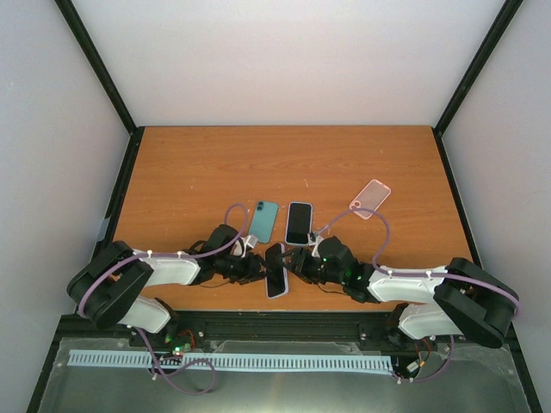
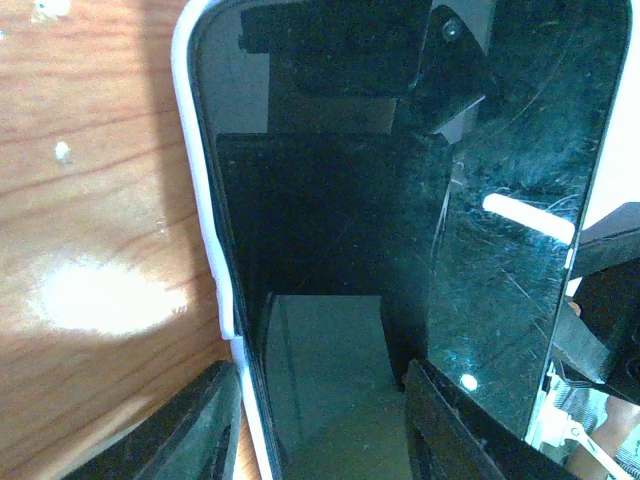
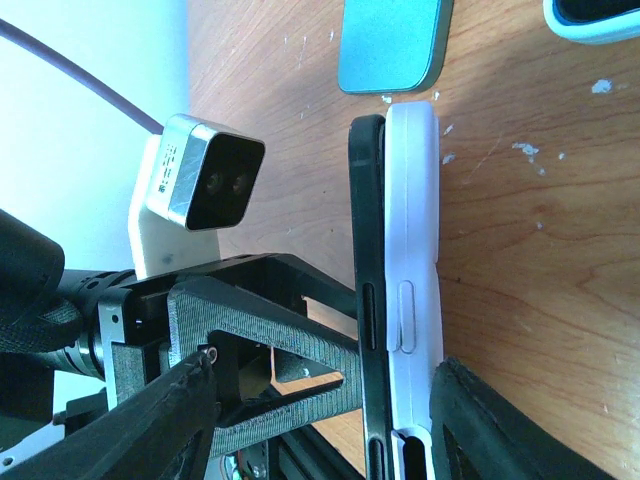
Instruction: Put the phone into the phone case
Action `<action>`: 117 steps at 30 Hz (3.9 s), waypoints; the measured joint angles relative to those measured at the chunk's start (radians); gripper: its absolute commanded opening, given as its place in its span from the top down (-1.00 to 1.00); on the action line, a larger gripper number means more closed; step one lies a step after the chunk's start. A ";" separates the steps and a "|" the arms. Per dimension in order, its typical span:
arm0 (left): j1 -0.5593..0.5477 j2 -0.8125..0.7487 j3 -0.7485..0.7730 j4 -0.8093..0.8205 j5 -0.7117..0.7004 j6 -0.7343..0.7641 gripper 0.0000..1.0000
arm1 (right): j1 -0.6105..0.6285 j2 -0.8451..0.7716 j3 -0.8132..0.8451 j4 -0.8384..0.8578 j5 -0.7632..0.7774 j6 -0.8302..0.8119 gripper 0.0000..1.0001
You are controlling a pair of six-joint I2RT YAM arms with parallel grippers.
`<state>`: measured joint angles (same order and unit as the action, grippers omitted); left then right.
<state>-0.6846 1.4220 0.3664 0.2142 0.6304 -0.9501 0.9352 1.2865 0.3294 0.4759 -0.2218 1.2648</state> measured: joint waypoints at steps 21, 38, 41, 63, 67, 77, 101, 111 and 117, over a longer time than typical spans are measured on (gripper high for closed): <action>-0.001 -0.014 0.000 -0.035 -0.037 0.022 0.06 | -0.004 0.127 0.020 -0.017 -0.042 -0.091 0.94; 0.142 -0.370 -0.009 -0.064 0.075 0.005 -0.51 | -0.003 -0.228 0.000 -0.114 0.005 -0.237 0.95; 0.145 -0.446 -0.008 -0.026 0.136 0.007 -0.45 | -0.003 -0.348 -0.023 -0.080 0.005 -0.254 0.94; 0.152 -0.454 -0.036 0.283 0.400 0.001 0.99 | -0.003 -0.435 -0.011 -0.009 -0.074 -0.307 0.08; 0.152 -0.457 -0.011 0.209 0.441 0.086 0.99 | -0.003 -0.472 0.082 -0.177 -0.033 -0.358 -0.02; 0.151 -0.508 0.044 0.058 0.542 0.234 0.99 | -0.003 -0.474 0.189 -0.310 0.027 -0.362 0.42; 0.150 -0.522 0.149 -0.117 0.256 0.180 0.99 | 0.001 -0.478 0.124 -0.303 -0.044 -0.339 -0.54; 0.150 -0.527 0.154 0.027 0.136 0.067 0.99 | 0.001 -0.426 0.051 -0.203 -0.135 -0.278 -0.36; 0.150 -0.523 0.149 0.080 0.136 0.021 0.99 | 0.001 -0.417 0.017 -0.098 -0.138 -0.231 -0.34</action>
<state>-0.5350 0.8989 0.5156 0.2943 0.7666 -0.9291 0.9363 0.8692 0.3462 0.3779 -0.3603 1.0336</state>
